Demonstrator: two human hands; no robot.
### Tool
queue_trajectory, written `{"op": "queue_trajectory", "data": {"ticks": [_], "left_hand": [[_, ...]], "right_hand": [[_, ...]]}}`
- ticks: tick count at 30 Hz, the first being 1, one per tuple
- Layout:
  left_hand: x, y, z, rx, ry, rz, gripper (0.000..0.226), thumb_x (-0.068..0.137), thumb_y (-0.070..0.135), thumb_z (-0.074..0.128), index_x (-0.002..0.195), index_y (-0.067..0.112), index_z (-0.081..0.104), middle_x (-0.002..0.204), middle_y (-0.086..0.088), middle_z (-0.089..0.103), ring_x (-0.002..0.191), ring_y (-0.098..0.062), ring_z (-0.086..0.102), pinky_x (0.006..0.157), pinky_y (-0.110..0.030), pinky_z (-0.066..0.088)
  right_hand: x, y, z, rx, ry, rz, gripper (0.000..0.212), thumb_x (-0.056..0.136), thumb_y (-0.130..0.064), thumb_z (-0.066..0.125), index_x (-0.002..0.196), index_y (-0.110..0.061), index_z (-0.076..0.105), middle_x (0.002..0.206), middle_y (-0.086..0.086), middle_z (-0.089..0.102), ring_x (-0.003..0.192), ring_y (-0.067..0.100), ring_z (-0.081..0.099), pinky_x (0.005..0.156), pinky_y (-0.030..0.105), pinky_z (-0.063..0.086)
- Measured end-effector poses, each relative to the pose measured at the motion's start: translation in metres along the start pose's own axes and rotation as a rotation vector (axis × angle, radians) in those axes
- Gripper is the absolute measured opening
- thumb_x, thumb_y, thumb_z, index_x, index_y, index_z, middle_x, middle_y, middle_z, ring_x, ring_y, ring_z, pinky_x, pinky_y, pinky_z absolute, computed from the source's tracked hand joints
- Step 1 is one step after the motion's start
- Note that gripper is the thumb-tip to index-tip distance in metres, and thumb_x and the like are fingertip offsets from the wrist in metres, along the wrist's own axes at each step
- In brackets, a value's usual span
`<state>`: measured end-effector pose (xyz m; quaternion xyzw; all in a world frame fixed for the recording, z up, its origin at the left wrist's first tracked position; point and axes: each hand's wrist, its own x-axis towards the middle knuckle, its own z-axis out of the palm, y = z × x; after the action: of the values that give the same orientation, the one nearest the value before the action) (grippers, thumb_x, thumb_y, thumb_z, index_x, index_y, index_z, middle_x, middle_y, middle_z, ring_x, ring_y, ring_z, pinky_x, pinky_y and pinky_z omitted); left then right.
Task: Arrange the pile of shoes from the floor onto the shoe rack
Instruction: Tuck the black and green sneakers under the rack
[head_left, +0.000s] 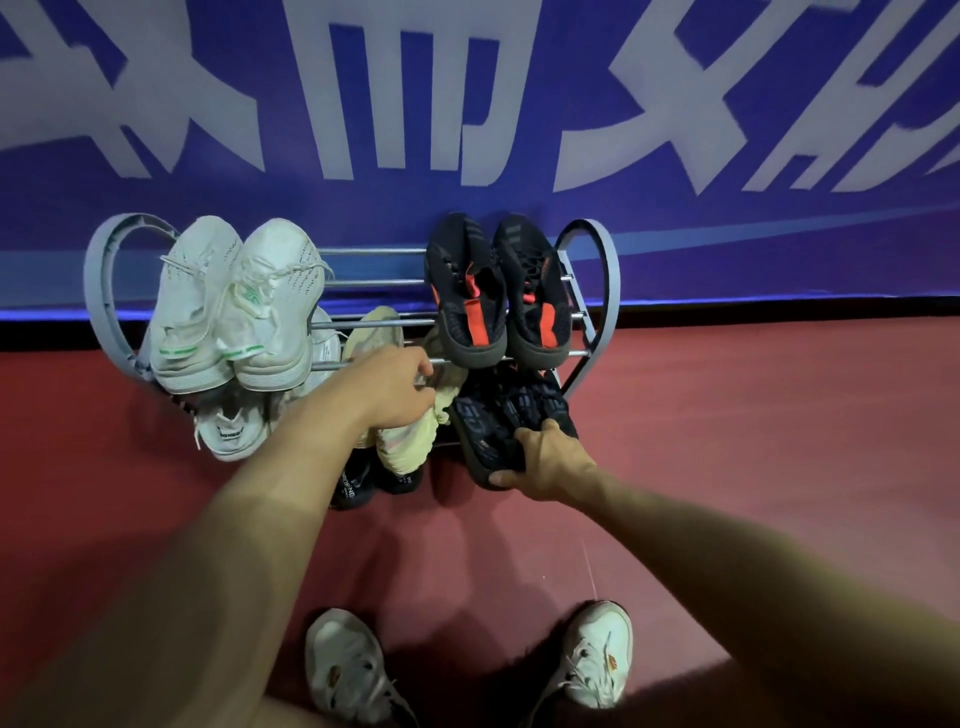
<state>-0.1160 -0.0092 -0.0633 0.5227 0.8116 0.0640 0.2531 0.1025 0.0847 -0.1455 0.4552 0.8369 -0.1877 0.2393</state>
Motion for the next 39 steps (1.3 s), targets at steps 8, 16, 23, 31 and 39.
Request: {"op": "queue_trajectory", "data": {"ticks": [8, 16, 23, 31, 39], "left_hand": [[-0.02, -0.041, 0.094, 0.295, -0.111, -0.172, 0.091, 0.083, 0.027, 0.069, 0.154, 0.037, 0.012, 0.153, -0.013, 0.009, 0.145, -0.044, 0.013, 0.109, -0.051, 0.039], [0.01, -0.051, 0.113, 0.512, -0.193, -0.227, 0.095, 0.082, 0.024, 0.074, 0.154, 0.042, 0.015, 0.157, -0.016, 0.0, 0.141, -0.043, 0.021, 0.104, -0.045, 0.045], [0.019, -0.057, 0.115, 0.424, -0.115, -0.3, 0.091, 0.084, 0.031, 0.078, 0.151, 0.037, 0.017, 0.16, -0.022, -0.013, 0.134, -0.042, 0.043, 0.102, -0.044, 0.045], [0.033, -0.063, 0.103, 0.34, -0.141, -0.24, 0.07, 0.085, 0.048, 0.075, 0.14, 0.023, 0.039, 0.16, -0.023, -0.001, 0.122, -0.039, 0.056, 0.097, -0.043, 0.048], [0.03, -0.066, 0.106, 0.197, 0.023, -0.236, 0.06, 0.089, 0.046, 0.072, 0.132, 0.01, 0.05, 0.137, -0.017, 0.025, 0.122, -0.038, 0.047, 0.102, -0.047, 0.043]], "right_hand": [[0.008, -0.009, 0.013, -0.032, 0.026, -0.031, 0.079, 0.078, -0.077, 0.06, 0.129, -0.017, 0.055, 0.126, 0.012, 0.052, 0.115, 0.038, 0.059, 0.095, 0.046, 0.052], [0.019, -0.007, 0.028, -0.036, -0.008, -0.045, 0.078, 0.079, -0.077, 0.059, 0.132, -0.019, 0.056, 0.127, 0.012, 0.053, 0.117, 0.039, 0.058, 0.095, 0.045, 0.05], [0.017, -0.015, 0.023, -0.032, 0.04, -0.059, 0.072, 0.078, -0.077, 0.059, 0.123, -0.02, 0.062, 0.12, 0.009, 0.058, 0.111, 0.036, 0.062, 0.091, 0.043, 0.053], [0.02, -0.035, 0.019, -0.034, 0.115, -0.056, 0.063, 0.079, -0.075, 0.061, 0.108, -0.019, 0.068, 0.112, 0.006, 0.066, 0.103, 0.033, 0.066, 0.085, 0.042, 0.056], [0.04, -0.039, -0.003, -0.109, 0.182, -0.05, 0.06, 0.086, -0.066, 0.061, 0.121, -0.018, 0.062, 0.125, 0.009, 0.055, 0.11, 0.039, 0.062, 0.088, 0.044, 0.051]]}}
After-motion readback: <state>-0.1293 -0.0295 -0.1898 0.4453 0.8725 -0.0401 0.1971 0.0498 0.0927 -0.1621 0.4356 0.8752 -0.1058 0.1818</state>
